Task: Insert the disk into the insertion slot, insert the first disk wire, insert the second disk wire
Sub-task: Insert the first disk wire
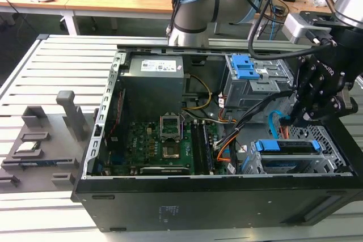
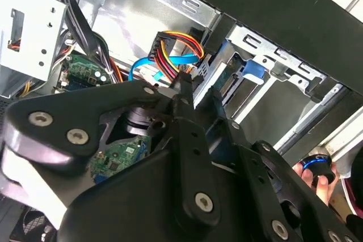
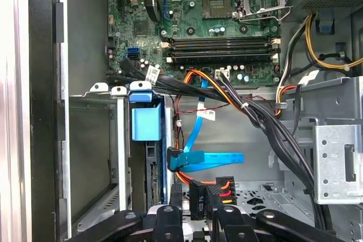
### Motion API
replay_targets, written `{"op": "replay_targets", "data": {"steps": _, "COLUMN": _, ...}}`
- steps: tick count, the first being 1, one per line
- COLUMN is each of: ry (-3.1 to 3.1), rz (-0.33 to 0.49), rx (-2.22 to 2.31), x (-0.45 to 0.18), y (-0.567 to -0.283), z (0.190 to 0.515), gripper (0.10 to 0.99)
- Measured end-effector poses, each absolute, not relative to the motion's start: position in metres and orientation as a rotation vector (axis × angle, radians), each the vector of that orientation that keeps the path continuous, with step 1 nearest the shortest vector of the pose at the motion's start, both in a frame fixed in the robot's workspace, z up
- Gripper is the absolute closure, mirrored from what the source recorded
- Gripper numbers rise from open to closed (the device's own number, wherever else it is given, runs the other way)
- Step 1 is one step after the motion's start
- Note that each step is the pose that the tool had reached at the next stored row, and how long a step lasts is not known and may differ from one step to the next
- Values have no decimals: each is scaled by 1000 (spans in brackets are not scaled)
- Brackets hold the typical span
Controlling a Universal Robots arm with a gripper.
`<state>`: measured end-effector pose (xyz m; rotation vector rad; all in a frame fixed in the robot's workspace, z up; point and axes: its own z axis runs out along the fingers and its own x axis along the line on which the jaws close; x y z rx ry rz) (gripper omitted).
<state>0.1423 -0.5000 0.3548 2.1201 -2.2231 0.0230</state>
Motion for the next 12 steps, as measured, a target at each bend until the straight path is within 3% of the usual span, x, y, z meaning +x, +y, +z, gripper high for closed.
{"op": "replay_targets", "data": {"steps": 1, "ry": -2223, "rz": 23, "rx": 2120, "x": 142, "y": -500, "z": 355, "gripper": 918}}
{"op": "replay_targets", "data": {"steps": 6, "ry": -2223, "rz": 23, "rx": 2120, "x": 142, "y": -501, "z": 355, "gripper": 918}}
{"op": "replay_targets", "data": {"steps": 12, "ry": -2223, "rz": 23, "rx": 2120, "x": 143, "y": -528, "z": 353, "gripper": 918}}
